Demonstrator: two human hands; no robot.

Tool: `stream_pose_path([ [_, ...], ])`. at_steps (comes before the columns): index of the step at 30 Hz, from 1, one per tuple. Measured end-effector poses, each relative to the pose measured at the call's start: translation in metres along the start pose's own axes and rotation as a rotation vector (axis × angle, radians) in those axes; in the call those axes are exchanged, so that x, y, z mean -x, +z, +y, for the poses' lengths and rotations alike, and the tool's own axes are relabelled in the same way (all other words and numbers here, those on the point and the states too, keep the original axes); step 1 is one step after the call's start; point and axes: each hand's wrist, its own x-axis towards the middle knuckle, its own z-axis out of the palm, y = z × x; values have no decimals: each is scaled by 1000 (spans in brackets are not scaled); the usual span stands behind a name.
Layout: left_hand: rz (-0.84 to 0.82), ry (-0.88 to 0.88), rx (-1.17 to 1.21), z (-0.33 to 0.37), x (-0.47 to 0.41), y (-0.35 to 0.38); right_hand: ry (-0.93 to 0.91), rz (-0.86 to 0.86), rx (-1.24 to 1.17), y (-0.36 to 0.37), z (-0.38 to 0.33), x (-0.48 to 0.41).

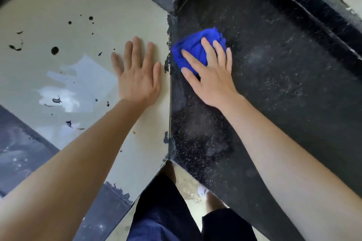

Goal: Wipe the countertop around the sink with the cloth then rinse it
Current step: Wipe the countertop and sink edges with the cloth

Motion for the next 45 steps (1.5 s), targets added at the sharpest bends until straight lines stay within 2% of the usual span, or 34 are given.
stream_pose_path([
  [4, 18, -12, -2, 0, -4, 1, 34, 41, -17, -9, -4, -84],
  [7, 23, -11, -12, 0, -3, 2, 68, 83, -63, -12, -10, -104],
  [11, 14, -20, -14, 0, -3, 2, 64, 149, -45, -3, -17, -60],
  [16, 23, -7, -13, -1, -3, 1, -23, 123, -92, 16, -20, 54],
  [19, 17, -10, -17, 0, -3, 1, -89, 60, -53, 19, -14, 85],
  [22, 23, -13, -24, 1, -2, 1, -138, 54, -18, 12, -3, 50],
  [27, 27, -17, -39, -1, -3, 2, 12, 92, -89, -6, -2, -62],
  [30, 39, -13, -44, -1, -3, 3, 75, 135, -58, -7, -7, -87],
  [36, 64, -27, -23, 0, -3, 5, 26, 258, -164, 11, -25, 13],
  [41, 49, -11, -37, -1, -3, 3, -80, 94, -207, 23, -33, 141],
  [45, 53, -16, -36, -2, -3, 3, -192, 2, -192, 19, -15, 171],
])
